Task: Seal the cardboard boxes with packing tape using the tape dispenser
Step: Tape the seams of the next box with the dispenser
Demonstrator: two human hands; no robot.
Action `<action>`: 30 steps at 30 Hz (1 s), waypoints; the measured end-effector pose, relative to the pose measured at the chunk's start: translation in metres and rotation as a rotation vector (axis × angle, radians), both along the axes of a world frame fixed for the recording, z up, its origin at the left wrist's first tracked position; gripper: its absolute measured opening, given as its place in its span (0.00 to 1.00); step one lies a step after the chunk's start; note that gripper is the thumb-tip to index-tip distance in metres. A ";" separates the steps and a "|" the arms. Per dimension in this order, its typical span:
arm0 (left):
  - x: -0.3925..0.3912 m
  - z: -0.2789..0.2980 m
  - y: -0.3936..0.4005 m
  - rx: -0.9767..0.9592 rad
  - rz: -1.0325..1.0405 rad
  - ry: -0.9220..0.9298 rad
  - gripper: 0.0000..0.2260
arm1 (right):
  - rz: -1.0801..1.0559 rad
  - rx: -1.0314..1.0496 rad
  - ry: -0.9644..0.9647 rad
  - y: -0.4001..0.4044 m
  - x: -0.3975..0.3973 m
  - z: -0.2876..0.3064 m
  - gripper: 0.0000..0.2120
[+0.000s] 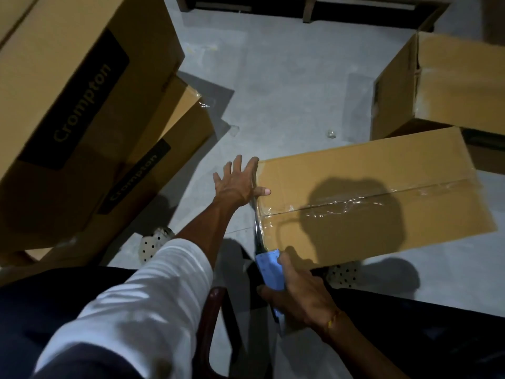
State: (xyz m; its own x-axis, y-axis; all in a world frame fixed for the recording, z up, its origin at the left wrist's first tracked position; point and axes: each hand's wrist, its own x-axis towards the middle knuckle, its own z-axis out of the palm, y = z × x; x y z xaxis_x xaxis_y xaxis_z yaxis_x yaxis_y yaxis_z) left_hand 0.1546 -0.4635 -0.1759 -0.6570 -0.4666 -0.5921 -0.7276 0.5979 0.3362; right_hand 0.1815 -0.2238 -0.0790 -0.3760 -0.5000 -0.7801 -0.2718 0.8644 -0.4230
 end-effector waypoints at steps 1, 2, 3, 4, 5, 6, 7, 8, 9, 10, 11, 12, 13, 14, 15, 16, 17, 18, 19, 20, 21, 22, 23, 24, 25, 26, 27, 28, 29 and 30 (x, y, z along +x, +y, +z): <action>0.001 0.002 0.003 -0.046 -0.024 -0.010 0.45 | 0.008 0.012 0.011 0.000 0.001 0.000 0.32; 0.003 0.005 0.008 -0.115 -0.059 -0.013 0.46 | 0.016 0.016 0.020 -0.002 0.000 -0.001 0.33; 0.006 0.008 0.013 -0.194 -0.107 -0.006 0.47 | 0.021 0.015 0.026 -0.004 0.001 -0.001 0.33; 0.011 0.011 0.020 -0.272 -0.170 0.006 0.47 | 0.018 0.011 0.032 -0.006 0.001 0.000 0.32; 0.018 0.013 0.028 -0.340 -0.253 0.012 0.47 | 0.006 0.008 0.035 -0.007 0.002 0.001 0.31; 0.028 0.013 0.038 -0.387 -0.344 0.003 0.47 | -0.004 0.008 0.036 -0.006 0.003 0.002 0.30; 0.037 0.013 0.048 -0.408 -0.424 -0.019 0.48 | -0.009 0.006 0.034 -0.006 0.004 0.002 0.28; 0.047 0.012 0.057 -0.403 -0.474 -0.045 0.50 | -0.012 0.004 0.031 -0.006 0.004 0.003 0.27; 0.055 0.011 0.064 -0.388 -0.493 -0.069 0.51 | -0.014 0.002 0.028 -0.007 0.003 0.004 0.27; 0.061 0.010 0.069 -0.372 -0.494 -0.084 0.51 | -0.013 -0.002 0.030 -0.007 0.003 0.005 0.27; 0.063 0.010 0.071 -0.358 -0.490 -0.094 0.51 | -0.011 -0.004 0.033 -0.007 0.002 0.006 0.28; 0.064 0.011 0.070 -0.345 -0.488 -0.098 0.50 | -0.012 -0.006 0.032 -0.008 0.002 0.007 0.29; 0.063 0.011 0.068 -0.333 -0.491 -0.100 0.49 | -0.017 -0.012 0.025 -0.007 0.003 0.009 0.28; 0.062 0.011 0.066 -0.326 -0.497 -0.101 0.46 | -0.027 -0.022 0.017 -0.007 0.003 0.012 0.26; 0.061 0.011 0.063 -0.323 -0.501 -0.098 0.43 | -0.038 -0.032 0.011 -0.008 0.003 0.015 0.25; 0.062 0.010 0.061 -0.326 -0.502 -0.091 0.39 | -0.047 -0.040 0.009 -0.008 0.002 0.019 0.25; 0.062 0.010 0.059 -0.328 -0.502 -0.082 0.36 | -0.056 -0.044 0.010 -0.008 0.001 0.021 0.24; 0.063 0.009 0.059 -0.330 -0.504 -0.077 0.34 | -0.065 -0.042 0.008 -0.008 0.000 0.024 0.24; 0.063 0.009 0.058 -0.327 -0.505 -0.076 0.34 | -0.070 -0.034 0.003 -0.007 -0.001 0.025 0.24; 0.063 0.009 0.058 -0.321 -0.503 -0.077 0.34 | -0.067 -0.027 -0.003 -0.006 -0.001 0.026 0.24; 0.062 0.009 0.059 -0.309 -0.495 -0.082 0.35 | -0.060 -0.023 -0.009 -0.006 -0.001 0.024 0.25; 0.061 0.010 0.059 -0.293 -0.485 -0.094 0.38 | -0.053 -0.022 -0.014 -0.005 0.000 0.023 0.25; 0.059 0.010 0.060 -0.276 -0.475 -0.112 0.41 | -0.051 -0.024 -0.018 -0.005 0.002 0.020 0.24; 0.059 0.010 0.061 -0.264 -0.468 -0.135 0.45 | -0.053 -0.026 -0.025 -0.005 0.003 0.018 0.24; 0.059 0.009 0.063 -0.262 -0.465 -0.156 0.49 | -0.059 -0.027 -0.034 -0.005 0.003 0.016 0.25; 0.059 0.009 0.065 -0.272 -0.466 -0.173 0.52 | -0.065 -0.026 -0.042 -0.005 0.003 0.015 0.25; 0.059 0.008 0.066 -0.284 -0.467 -0.184 0.53 | -0.066 -0.023 -0.046 -0.005 0.003 0.014 0.25; 0.058 0.007 0.067 -0.295 -0.467 -0.189 0.54 | -0.063 -0.018 -0.049 -0.005 0.002 0.013 0.25; 0.058 0.007 0.068 -0.304 -0.464 -0.187 0.54 | -0.057 -0.014 -0.053 -0.003 0.002 0.012 0.25; 0.058 0.006 0.067 -0.310 -0.465 -0.185 0.54 | -0.050 -0.010 -0.058 -0.002 0.002 0.013 0.26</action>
State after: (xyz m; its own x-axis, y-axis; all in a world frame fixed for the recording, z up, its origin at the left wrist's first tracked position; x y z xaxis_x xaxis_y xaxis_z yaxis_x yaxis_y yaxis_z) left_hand 0.2123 -0.3960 -0.1694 -0.7329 -0.3239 -0.5983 -0.3954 0.9184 -0.0129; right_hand 0.1838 -0.2260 -0.0665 -0.3551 -0.4895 -0.7964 -0.2029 0.8720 -0.4455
